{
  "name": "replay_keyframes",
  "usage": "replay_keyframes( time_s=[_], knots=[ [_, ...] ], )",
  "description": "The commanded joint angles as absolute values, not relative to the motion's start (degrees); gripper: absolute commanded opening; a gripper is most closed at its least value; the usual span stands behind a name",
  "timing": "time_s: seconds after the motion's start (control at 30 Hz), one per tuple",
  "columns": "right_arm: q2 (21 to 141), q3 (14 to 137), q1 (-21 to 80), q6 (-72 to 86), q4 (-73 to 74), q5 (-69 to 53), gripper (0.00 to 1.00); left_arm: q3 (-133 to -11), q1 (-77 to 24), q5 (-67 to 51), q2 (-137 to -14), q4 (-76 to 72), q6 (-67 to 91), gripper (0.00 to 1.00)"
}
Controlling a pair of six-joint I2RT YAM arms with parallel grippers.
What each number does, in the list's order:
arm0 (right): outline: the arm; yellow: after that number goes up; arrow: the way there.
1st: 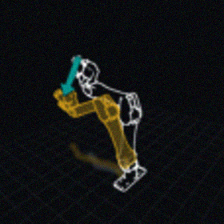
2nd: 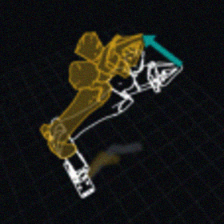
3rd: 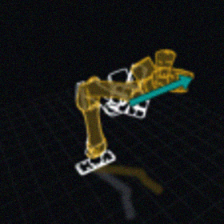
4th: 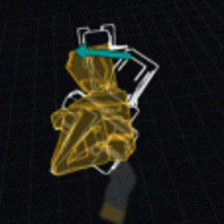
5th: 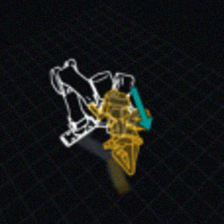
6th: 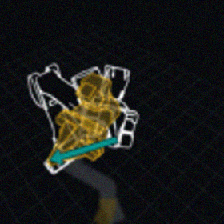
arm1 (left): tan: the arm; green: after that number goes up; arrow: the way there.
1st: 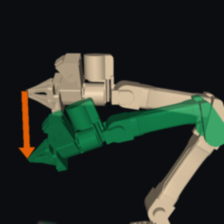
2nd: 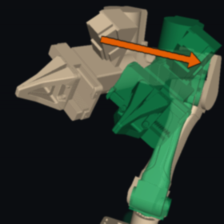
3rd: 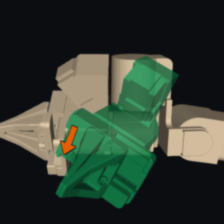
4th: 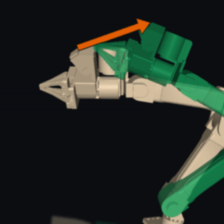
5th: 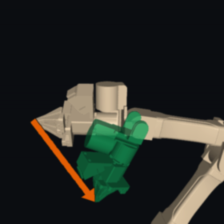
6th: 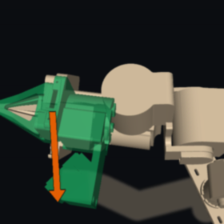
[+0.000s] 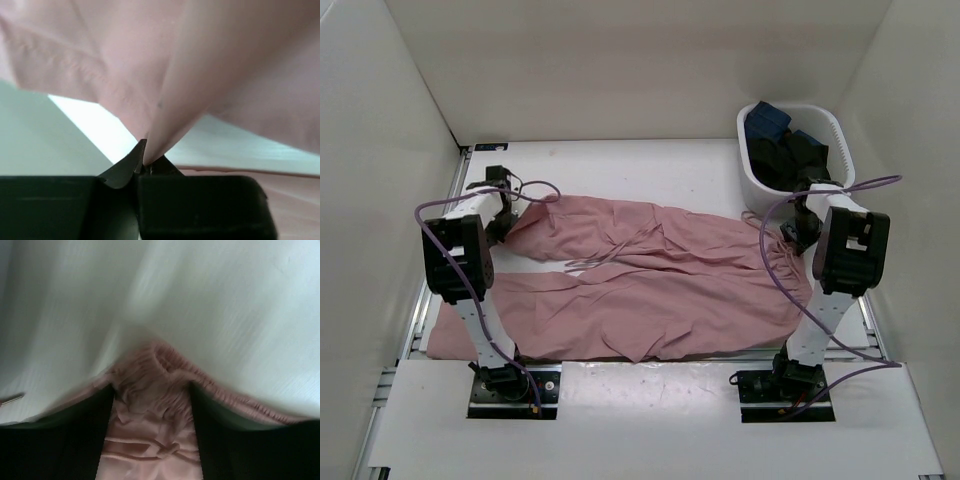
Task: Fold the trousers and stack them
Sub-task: Fold the trousers
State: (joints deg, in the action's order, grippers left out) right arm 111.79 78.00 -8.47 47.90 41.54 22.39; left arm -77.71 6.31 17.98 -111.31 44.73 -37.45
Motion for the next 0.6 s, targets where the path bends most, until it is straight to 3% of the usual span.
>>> replay_keyframes(
  time_s=[0.0, 0.1, 0.2, 0.57],
  knots=[
    [115.3, 81.7, -8.2, 49.6, 43.2, 27.2, 0.48, -79.4, 6.4, 19.2, -106.3, 44.6, -38.0, 0.14],
    [115.9, 81.7, -8.2, 50.7, 43.9, 27.2, 0.15, -79.4, 6.9, 19.2, -105.2, 45.3, -38.0, 0.14],
    [113.6, 78.9, -8.2, 50.7, 43.9, 27.2, 0.04, -79.4, 6.9, 19.8, -104.2, 45.3, -38.0, 0.14],
    [95.6, 77.9, -8.2, 42.7, 44.3, 24.4, 0.00, -92.0, 13.2, 24.8, -102.2, 48.8, -43.0, 0.14]
  ],
)
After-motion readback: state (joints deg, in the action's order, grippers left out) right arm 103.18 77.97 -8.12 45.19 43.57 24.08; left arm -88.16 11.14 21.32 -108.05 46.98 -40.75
